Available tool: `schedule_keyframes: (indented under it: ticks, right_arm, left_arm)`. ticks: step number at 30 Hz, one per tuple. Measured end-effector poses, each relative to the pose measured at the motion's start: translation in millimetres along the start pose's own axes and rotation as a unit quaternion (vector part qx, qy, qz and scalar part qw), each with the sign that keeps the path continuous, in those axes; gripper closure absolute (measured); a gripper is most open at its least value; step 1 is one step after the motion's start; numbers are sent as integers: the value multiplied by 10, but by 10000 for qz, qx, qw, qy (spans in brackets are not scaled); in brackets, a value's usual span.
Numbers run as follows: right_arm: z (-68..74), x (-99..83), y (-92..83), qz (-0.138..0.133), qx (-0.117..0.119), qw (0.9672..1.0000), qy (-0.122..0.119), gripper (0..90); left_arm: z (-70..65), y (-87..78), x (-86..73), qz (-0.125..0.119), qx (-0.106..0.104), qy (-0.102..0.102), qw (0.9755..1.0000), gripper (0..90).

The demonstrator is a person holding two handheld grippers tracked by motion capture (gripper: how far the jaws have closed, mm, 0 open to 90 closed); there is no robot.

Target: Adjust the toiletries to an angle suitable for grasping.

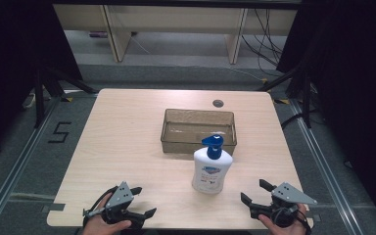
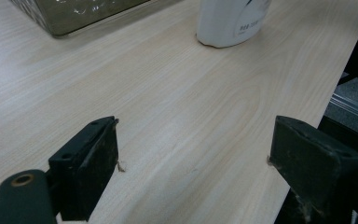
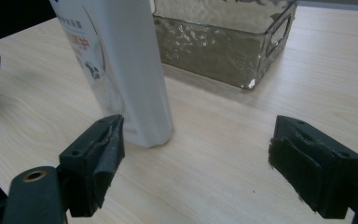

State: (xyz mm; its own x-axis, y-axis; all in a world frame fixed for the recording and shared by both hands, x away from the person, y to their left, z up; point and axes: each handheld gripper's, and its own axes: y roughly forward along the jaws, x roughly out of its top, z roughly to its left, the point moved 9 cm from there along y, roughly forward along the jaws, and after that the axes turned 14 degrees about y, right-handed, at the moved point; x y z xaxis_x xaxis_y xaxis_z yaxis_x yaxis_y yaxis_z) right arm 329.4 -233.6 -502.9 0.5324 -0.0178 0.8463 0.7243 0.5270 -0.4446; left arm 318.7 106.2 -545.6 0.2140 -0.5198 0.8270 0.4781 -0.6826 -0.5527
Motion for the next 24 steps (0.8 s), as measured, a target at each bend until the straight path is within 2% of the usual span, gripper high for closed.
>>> schedule_keyframes:
  ticks: [3, 4, 7, 8, 9, 10, 11, 13, 14, 15, 16, 17, 19, 20, 22, 24]
  right_arm:
    - [40, 8, -1, 6, 37, 9999, 96, 181]
    - [40, 38, -11, -24, 44, 10000, -64, 180]
    - [67, 60, -14, -37, 51, 10000, -53, 180]
    - [94, 63, -17, -39, 59, 10000, 53, 181]
    - [122, 112, -15, -136, 119, 9998, -70, 180]
    - [146, 117, -20, -122, 127, 9998, -18, 181]
    - [143, 130, -27, -100, 128, 9998, -112, 181]
    - [174, 172, -20, -227, 168, 9995, -114, 181]
    - [172, 185, -37, -176, 131, 9996, -187, 181]
    - [180, 201, -33, -207, 152, 9994, -213, 181]
    - [199, 208, -34, -206, 154, 9996, -122, 181]
    - [199, 208, -34, -206, 154, 9996, -122, 181]
    - [225, 232, -26, -221, 243, 9994, -138, 180]
    - [220, 266, -41, -249, 187, 9992, -238, 180]
    - [247, 280, -40, -273, 207, 9993, -115, 179]
    - [247, 320, -53, -299, 207, 9990, -242, 179]
  left_arm:
    - [2, 1, 2, -9, 5, -23, 10000, 149]
    - [5, -9, -1, 35, 31, -5, 10000, 148]
    - [17, -9, -1, 18, 53, 10, 10000, 148]
    - [13, -3, 6, -30, 47, -25, 10000, 148]
    - [13, -1, 6, -44, 20, -37, 10000, 148]
    - [10, 3, 12, -70, 32, -75, 9999, 148]
    - [10, 4, 11, -65, 23, -80, 9999, 148]
    - [13, 12, 15, -113, 51, -87, 9999, 148]
    - [14, 12, 14, -109, 53, -87, 9999, 149]
    - [16, 6, 7, -55, 53, -84, 9999, 148]
    - [44, -9, -25, 95, 51, 70, 9999, 148]
    - [44, -9, -25, 95, 51, 70, 9999, 149]
    - [17, 7, 3, -34, 27, -91, 9999, 148]
    - [26, 3, -5, -3, 27, -64, 10000, 148]
    - [25, 4, -4, -6, 25, -70, 10000, 149]
    - [20, 10, 0, -30, 5, -103, 9999, 148]
